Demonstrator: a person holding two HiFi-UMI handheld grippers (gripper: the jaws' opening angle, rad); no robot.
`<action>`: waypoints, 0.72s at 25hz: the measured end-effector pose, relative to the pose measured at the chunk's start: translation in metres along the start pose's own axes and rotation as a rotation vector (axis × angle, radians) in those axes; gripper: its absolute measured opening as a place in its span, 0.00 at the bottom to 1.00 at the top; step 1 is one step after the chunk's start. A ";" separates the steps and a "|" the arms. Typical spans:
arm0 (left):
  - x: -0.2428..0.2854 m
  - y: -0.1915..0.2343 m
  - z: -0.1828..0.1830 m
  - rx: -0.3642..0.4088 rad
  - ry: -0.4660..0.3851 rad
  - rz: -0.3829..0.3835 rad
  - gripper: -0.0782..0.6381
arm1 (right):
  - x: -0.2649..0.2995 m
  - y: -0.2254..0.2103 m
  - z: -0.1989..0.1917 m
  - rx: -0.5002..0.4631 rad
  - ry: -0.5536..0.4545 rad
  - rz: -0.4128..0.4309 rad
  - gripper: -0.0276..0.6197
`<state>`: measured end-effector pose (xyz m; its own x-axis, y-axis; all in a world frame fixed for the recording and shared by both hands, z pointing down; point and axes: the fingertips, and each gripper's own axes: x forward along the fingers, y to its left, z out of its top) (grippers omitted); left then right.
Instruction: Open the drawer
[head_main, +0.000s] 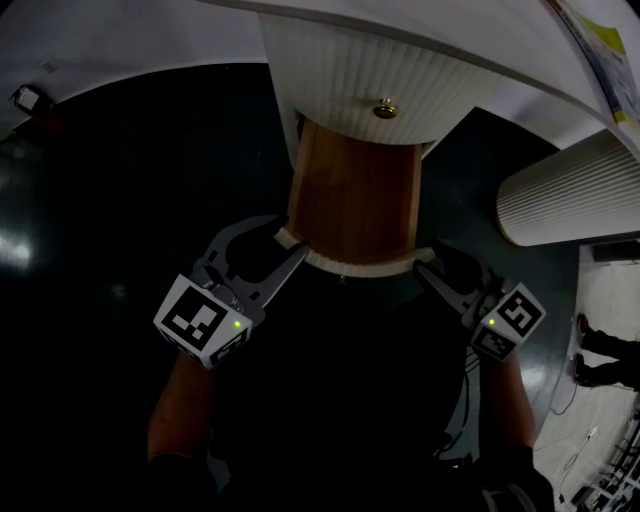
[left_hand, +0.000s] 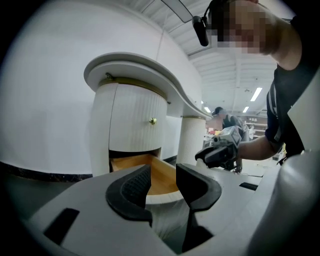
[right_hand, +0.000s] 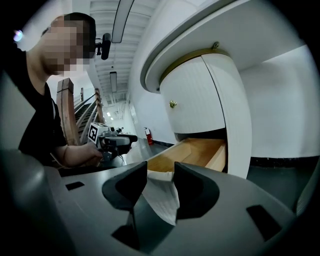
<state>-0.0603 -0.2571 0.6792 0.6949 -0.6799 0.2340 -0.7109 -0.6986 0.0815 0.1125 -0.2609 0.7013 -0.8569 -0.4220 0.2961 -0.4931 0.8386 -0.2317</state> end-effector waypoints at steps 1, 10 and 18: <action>-0.001 -0.004 0.001 -0.004 0.005 -0.010 0.34 | -0.002 0.002 -0.001 0.016 0.000 0.000 0.25; 0.005 -0.042 0.008 -0.014 0.006 -0.114 0.34 | -0.006 0.022 0.000 0.081 -0.004 -0.023 0.25; -0.003 -0.042 0.043 0.017 -0.026 -0.123 0.34 | -0.015 0.013 0.029 0.012 -0.003 -0.111 0.25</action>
<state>-0.0279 -0.2354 0.6335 0.7793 -0.5946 0.1979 -0.6187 -0.7803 0.0919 0.1146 -0.2538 0.6671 -0.7973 -0.5133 0.3176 -0.5868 0.7824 -0.2086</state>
